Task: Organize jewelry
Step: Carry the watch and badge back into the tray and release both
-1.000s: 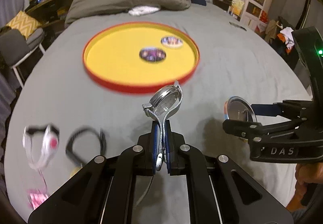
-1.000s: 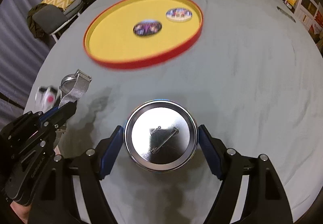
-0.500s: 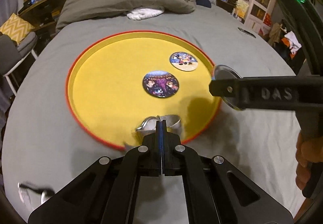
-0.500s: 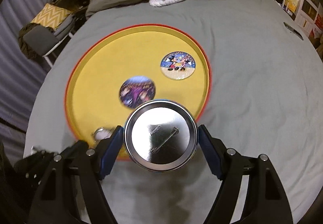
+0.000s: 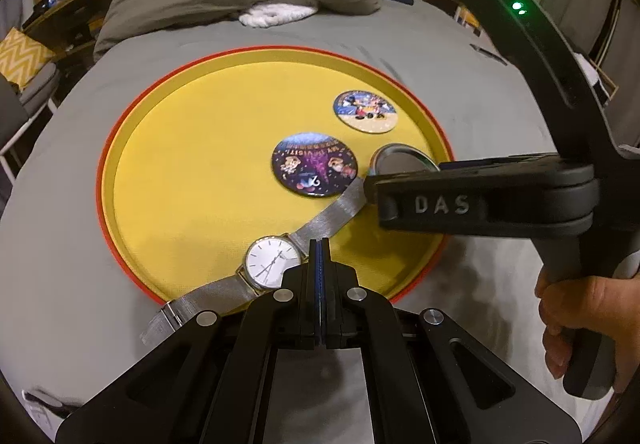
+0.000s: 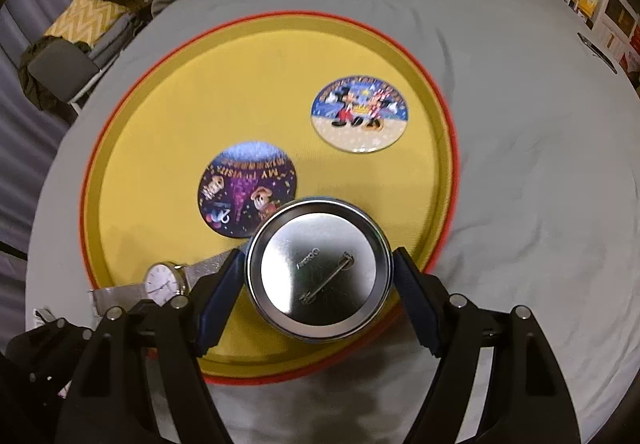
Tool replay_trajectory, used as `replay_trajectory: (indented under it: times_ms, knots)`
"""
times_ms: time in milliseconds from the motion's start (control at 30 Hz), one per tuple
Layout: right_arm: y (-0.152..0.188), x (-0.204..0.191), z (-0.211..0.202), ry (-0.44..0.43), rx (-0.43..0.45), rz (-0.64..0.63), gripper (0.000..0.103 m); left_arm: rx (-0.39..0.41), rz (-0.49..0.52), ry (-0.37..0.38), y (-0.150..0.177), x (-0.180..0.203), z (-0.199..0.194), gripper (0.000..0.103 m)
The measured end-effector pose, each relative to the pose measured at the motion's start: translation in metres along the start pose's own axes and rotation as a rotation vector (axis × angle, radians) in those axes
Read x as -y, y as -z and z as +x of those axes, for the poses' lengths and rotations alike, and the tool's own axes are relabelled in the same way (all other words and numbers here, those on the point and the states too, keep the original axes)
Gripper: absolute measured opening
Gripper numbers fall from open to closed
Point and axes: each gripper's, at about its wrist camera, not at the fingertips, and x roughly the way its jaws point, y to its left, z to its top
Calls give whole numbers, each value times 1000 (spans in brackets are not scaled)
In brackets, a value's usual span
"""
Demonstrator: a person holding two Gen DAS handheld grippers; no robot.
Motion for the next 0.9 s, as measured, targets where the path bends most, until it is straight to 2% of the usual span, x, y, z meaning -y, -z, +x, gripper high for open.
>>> replay_trajectory:
  times_ms: [300, 400, 433, 467, 500, 533, 600, 767, 900]
  knots:
    - [-4, -10, 20, 32, -8, -44, 71, -23, 11, -20, 6, -5, 16, 0]
    - [-3, -11, 19, 19, -5, -47, 73, -25, 15, -16, 6, -4, 16, 1]
    - [-3, -10, 18, 16, -4, -45, 74, -26, 14, -15, 5, -4, 15, 11]
    - [-3, -10, 16, 13, 0, -43, 76, -24, 10, -15, 5, -5, 14, 40]
    - [-2, -10, 12, 17, 10, -44, 78, -13, 6, -19, 4, -5, 10, 59]
    - [-1, -10, 9, 22, 17, -43, 81, 8, 7, -31, 3, -4, 5, 83]
    - [1, -11, -4, 20, 41, -37, 89, 37, 5, -45, 2, -4, -6, 87]
    - [5, -18, -45, -11, 80, -30, 89, 52, 19, -82, 2, -8, -44, 97]
    - [17, -41, -85, -31, 92, -63, 89, 46, 42, -130, 17, -18, -76, 97]
